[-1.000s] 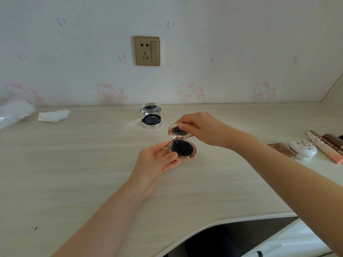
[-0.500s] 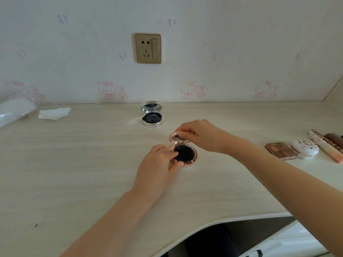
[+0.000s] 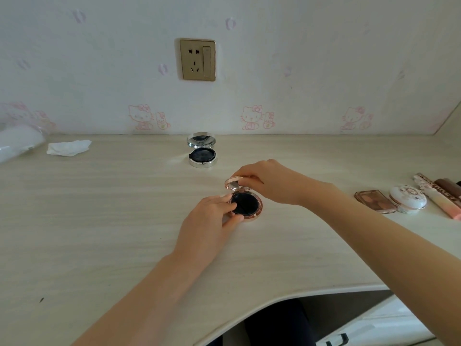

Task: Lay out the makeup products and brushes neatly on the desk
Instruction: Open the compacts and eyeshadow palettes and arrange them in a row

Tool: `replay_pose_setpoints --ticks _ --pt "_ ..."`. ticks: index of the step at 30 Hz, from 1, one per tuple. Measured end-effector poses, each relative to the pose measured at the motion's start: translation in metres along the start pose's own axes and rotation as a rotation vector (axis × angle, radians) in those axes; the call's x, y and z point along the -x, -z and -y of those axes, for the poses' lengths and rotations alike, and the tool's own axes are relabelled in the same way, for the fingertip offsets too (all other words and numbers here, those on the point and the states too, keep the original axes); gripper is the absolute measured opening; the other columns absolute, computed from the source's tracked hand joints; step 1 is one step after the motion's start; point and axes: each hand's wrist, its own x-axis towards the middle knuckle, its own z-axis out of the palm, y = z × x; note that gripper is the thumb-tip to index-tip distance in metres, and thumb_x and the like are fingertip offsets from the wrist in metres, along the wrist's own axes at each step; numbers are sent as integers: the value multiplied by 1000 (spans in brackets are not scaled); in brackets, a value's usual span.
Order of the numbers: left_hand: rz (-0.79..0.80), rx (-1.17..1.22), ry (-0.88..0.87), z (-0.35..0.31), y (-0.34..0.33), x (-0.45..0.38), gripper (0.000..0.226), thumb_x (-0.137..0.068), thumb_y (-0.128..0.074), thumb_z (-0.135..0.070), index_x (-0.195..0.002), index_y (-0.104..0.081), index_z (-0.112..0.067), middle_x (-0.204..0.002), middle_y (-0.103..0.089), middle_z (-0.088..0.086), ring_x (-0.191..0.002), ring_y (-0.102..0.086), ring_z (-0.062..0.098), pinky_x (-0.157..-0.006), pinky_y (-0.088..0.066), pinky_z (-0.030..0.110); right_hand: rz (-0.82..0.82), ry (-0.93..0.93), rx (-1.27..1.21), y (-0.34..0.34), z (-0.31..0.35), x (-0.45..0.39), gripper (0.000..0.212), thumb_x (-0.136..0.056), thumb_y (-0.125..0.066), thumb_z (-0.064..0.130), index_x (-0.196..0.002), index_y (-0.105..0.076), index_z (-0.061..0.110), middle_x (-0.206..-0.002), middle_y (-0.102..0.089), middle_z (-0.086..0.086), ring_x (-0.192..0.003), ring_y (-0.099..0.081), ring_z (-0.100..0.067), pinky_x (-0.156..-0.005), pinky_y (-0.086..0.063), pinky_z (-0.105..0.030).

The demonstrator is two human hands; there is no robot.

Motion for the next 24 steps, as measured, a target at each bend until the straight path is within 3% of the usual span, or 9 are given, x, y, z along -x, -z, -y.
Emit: replay_pose_setpoints --ticks 5,8,11,13,15,17,24 --pt "-5 21 17 1 0 0 37 -86 -66 -37 -120 -67 -21 -134 -56 -8 -126 -46 8 -100 -31 16 15 -16 -2 2 2 -1 29 -100 -42 25 -120 -62 20 -110 -68 1 -102 -58 -19 -89 -44 -31" --pt "-6 55 27 2 0 0 38 -85 -68 -37 -120 -67 -22 -133 -57 -10 -125 -47 7 -100 -31 16 -1 -71 -109 2 2 4 36 -100 -43 29 -135 -51 23 -130 -59 4 -117 -55 -14 -97 -39 -24" --pt "-45 88 25 2 1 0 39 -83 -71 -35 -120 -66 -25 -130 -59 -10 -122 -50 8 -99 -33 17 -172 -175 -268 0 -2 19 46 -100 -42 31 -144 -37 20 -141 -49 4 -125 -51 -10 -100 -35 -19" --pt "-67 98 24 2 2 0 39 -82 -71 -35 -120 -65 -26 -128 -61 -11 -122 -50 8 -98 -35 18 -275 -230 -269 -9 -6 34 49 -99 -42 33 -146 -33 19 -141 -50 3 -127 -49 -12 -103 -37 -24" --pt "-55 82 13 2 2 -1 37 -82 -70 -39 -118 -65 -30 -120 -63 -13 -123 -49 9 -96 -38 22 -303 -259 -235 -25 -9 50 54 -98 -44 35 -147 -29 18 -142 -48 1 -131 -44 -14 -107 -36 -29" --pt "-37 78 9 2 2 -1 36 -82 -68 -46 -116 -65 -32 -115 -63 -13 -126 -45 8 -96 -38 23 -300 -286 -215 -41 -8 64 57 -97 -46 36 -148 -27 16 -146 -44 1 -135 -39 -14 -108 -31 -25" --pt "0 17 10 1 -1 1 51 -83 -64 -49 -129 -58 -29 -134 -57 -3 -134 -40 10 -105 -32 24 -309 -198 -93 -73 3 75 58 -96 -47 39 -147 -29 18 -150 -37 5 -144 -18 -16 -110 -9 -14"
